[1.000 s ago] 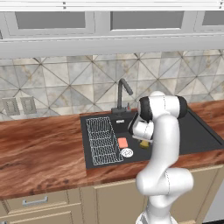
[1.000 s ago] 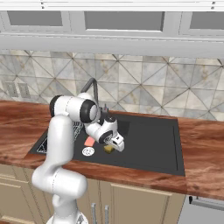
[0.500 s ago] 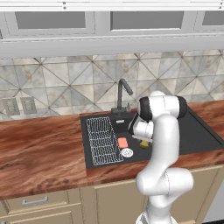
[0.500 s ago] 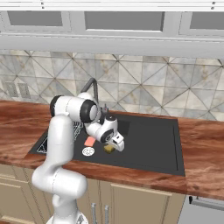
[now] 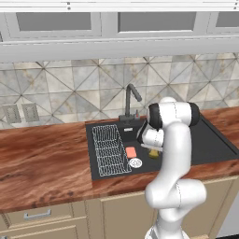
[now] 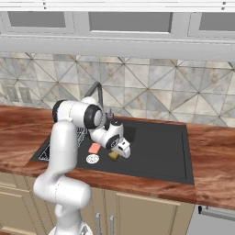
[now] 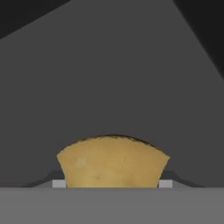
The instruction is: Pick up the bar soap and sponge from the sink, and place them back in the cabinet, and close the cabinet doors.
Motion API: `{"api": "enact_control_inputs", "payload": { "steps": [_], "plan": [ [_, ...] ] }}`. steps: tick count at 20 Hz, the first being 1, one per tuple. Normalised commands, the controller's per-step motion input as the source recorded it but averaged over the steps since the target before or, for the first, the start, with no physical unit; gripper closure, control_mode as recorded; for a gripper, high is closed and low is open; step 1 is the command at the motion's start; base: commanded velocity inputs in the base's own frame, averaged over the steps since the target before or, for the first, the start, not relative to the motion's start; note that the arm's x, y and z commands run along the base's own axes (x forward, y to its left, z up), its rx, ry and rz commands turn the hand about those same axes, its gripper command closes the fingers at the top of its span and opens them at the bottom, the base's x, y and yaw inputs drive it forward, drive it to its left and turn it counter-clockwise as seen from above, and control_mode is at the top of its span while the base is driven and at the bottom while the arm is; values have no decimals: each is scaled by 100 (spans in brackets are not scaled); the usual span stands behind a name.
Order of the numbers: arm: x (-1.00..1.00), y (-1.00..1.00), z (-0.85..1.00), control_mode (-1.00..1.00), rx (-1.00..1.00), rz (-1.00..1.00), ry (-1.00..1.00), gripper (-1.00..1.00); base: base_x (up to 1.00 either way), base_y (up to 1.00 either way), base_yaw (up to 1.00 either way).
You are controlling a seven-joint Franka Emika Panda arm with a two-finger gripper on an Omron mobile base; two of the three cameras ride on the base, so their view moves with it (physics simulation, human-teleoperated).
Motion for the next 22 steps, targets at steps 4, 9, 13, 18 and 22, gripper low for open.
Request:
{"api": "enact_control_inputs", "payload": {
  "steps": [4,9,13,18,22],
  "plan": [
    [0,-1,22,-100,0,0,-1,100,0,0,0],
    [-5,0,35,-100,0,1,-4,100,0,0,0],
    [-16,0,40,-100,0,3,-6,100,0,0,0],
    [-19,0,44,-100,0,7,-7,100,0,0,0],
    [-32,1,46,-100,0,11,-7,100,0,0,0]
  ]
}}
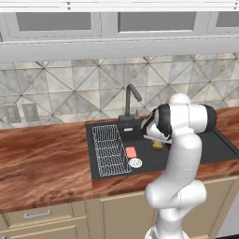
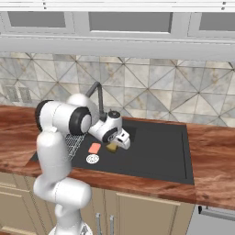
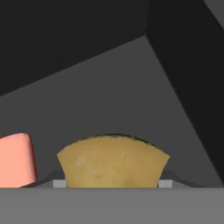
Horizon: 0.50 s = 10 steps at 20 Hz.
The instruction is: Pick up the bar soap and sponge from the sink, and place them back in the cabinet, and close the cabinet doors.
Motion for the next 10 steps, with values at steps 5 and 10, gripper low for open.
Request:
{"api": "enact_control_inputs", "payload": {
  "steps": [5,10],
  "plan": [
    [-32,13,50,-100,-1,7,-2,100,0,0,0],
    [-41,25,54,-100,-4,3,0,100,0,0,0]
  ]
}}
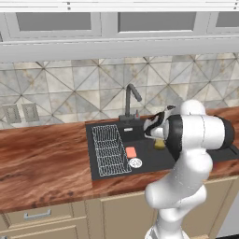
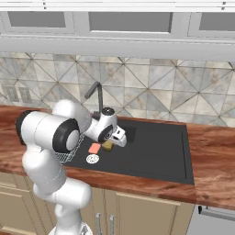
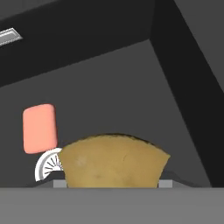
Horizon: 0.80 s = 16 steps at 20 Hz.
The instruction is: Pick up the bar soap and sponge from the sink, and place them back in the cabinet, and close the cabinet doors.
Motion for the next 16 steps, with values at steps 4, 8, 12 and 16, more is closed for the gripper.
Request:
{"api": "enact_control_inputs", "payload": {
  "steps": [4,8,12,16],
  "plan": [
    [-47,23,59,-100,-2,0,0,100,0,0,0],
    [-48,8,66,-100,0,0,0,100,0,0,0],
    [-48,0,55,-100,0,1,0,100,0,0,0],
    [-46,0,46,-100,0,2,0,100,0,0,0]
  ]
}}
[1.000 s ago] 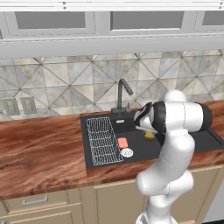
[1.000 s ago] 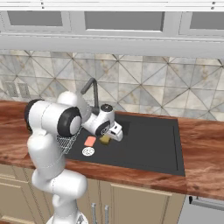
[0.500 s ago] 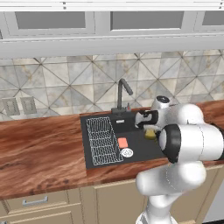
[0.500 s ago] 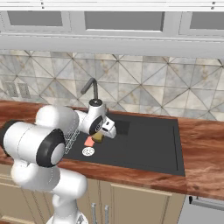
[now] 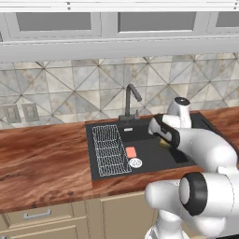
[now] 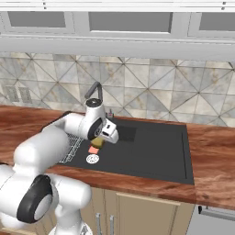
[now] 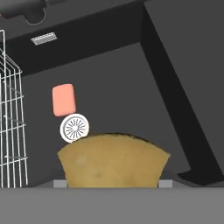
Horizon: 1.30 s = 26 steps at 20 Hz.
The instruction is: Pick up the bar soap and sponge from the sink, and place them back in the cabinet, and close the cabinet doors.
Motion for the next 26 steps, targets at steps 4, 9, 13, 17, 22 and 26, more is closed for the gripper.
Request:
{"api": "enact_control_inputs", "payload": {
  "steps": [4,9,13,17,22,26],
  "plan": [
    [-31,3,42,-100,0,4,-3,100,0,0,0],
    [-30,10,57,-100,-1,6,-1,100,0,0,0],
    [-39,7,54,-100,-3,2,0,100,0,0,0],
    [-42,2,43,-100,-4,0,0,100,0,0,0],
    [-41,1,40,-100,-4,1,-2,100,0,0,0],
    [-40,1,40,-100,-1,0,0,100,0,0,0]
  ]
}}
